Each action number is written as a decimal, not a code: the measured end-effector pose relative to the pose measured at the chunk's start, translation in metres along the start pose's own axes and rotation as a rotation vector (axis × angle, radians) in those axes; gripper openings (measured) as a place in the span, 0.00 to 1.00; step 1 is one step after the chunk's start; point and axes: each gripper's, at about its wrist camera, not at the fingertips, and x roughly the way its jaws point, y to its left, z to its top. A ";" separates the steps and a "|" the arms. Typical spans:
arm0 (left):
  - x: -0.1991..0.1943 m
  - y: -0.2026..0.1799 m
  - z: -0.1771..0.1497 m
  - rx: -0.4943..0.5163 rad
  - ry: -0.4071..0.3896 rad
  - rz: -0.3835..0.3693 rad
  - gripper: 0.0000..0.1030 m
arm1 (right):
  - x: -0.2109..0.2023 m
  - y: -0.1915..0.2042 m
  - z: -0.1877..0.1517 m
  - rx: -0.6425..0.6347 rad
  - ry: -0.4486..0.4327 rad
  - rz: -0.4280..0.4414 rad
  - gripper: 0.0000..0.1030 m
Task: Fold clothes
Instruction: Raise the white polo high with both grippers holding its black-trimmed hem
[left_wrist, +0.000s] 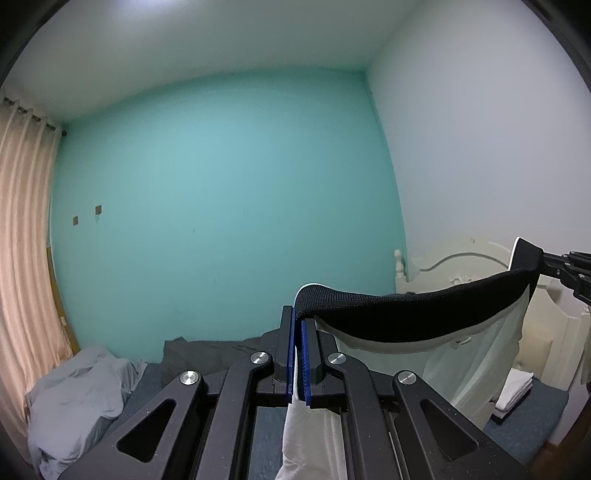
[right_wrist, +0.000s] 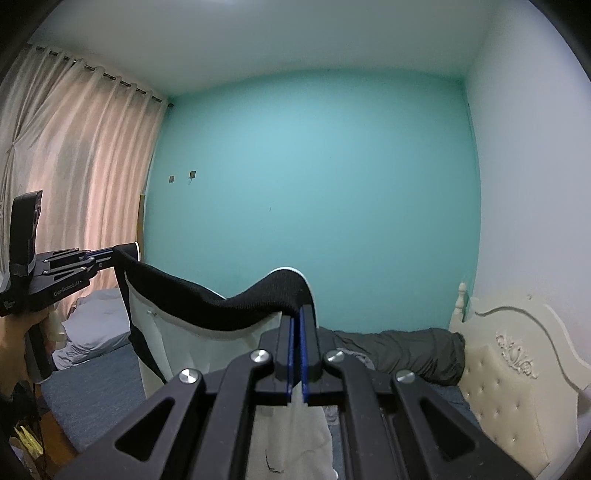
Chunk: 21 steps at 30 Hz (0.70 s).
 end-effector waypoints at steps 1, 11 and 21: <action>-0.002 0.000 0.003 0.000 -0.006 0.001 0.03 | -0.003 0.002 0.003 -0.006 -0.006 -0.003 0.02; -0.022 -0.014 0.012 -0.002 -0.027 0.008 0.03 | -0.019 -0.001 0.026 -0.018 -0.022 -0.027 0.02; 0.051 -0.018 -0.023 -0.018 0.097 -0.015 0.03 | 0.043 -0.019 -0.002 0.013 0.071 -0.031 0.02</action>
